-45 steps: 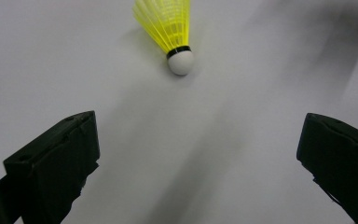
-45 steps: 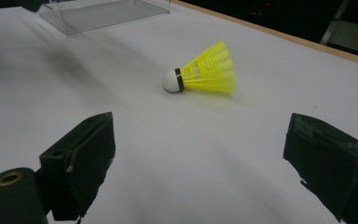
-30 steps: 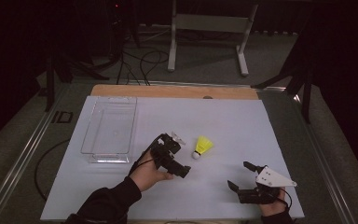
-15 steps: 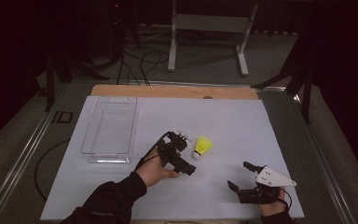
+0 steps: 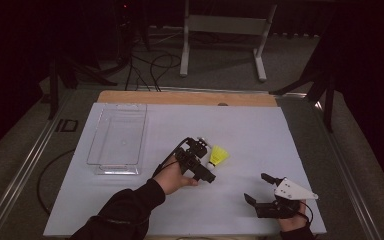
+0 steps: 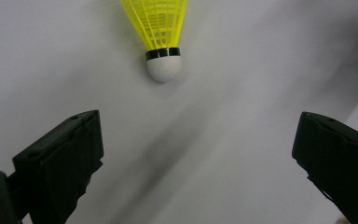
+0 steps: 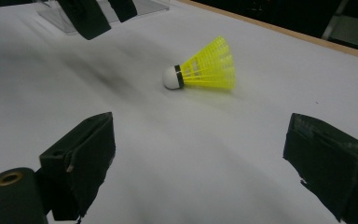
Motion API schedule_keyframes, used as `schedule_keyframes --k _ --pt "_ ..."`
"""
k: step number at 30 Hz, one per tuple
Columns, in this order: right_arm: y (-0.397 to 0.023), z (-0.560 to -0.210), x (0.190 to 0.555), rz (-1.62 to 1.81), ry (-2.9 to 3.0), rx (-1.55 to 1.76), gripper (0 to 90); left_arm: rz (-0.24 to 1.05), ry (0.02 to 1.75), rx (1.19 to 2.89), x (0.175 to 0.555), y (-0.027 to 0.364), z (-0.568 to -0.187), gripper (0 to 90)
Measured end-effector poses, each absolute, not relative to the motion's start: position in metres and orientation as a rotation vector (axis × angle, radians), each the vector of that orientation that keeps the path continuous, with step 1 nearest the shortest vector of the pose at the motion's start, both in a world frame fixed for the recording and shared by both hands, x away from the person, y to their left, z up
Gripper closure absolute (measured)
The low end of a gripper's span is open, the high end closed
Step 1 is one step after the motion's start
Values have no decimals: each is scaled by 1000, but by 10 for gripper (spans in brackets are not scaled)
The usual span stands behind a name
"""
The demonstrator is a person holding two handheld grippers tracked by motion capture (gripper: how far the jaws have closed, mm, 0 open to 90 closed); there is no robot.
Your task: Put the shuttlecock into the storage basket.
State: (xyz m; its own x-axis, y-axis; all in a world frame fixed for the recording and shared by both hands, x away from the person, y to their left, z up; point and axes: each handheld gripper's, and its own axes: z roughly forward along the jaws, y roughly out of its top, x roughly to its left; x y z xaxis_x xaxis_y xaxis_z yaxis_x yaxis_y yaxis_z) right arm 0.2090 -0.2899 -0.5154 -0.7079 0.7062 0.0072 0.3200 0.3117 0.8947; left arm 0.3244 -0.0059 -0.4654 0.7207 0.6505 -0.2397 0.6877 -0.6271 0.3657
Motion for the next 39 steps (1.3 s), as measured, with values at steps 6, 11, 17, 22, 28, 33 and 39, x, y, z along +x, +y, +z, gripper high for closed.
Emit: schedule_keyframes --k 6,11,17,22,28,33,39 --pt "-289 -516 209 1361 2205 921 91 -123 1066 2497 333 -12 -474 79" --pt "-290 -516 210 1358 2206 915 92 -129 1098 2499 339 -18 -481 151" --pt "-290 -516 210 1357 2203 920 91 -130 1139 2519 346 -27 -492 219" --pt "-289 -516 210 1355 2204 919 92 -122 1166 2538 352 -32 -500 284" --pt "-290 -517 210 1351 2205 922 92 -108 1174 2573 356 -39 -506 370" --pt "-289 -517 210 1349 2207 922 92 -112 1181 2582 361 -45 -510 433" --pt "-290 -517 210 1349 2204 926 92 -120 1173 2615 364 -48 -515 501"
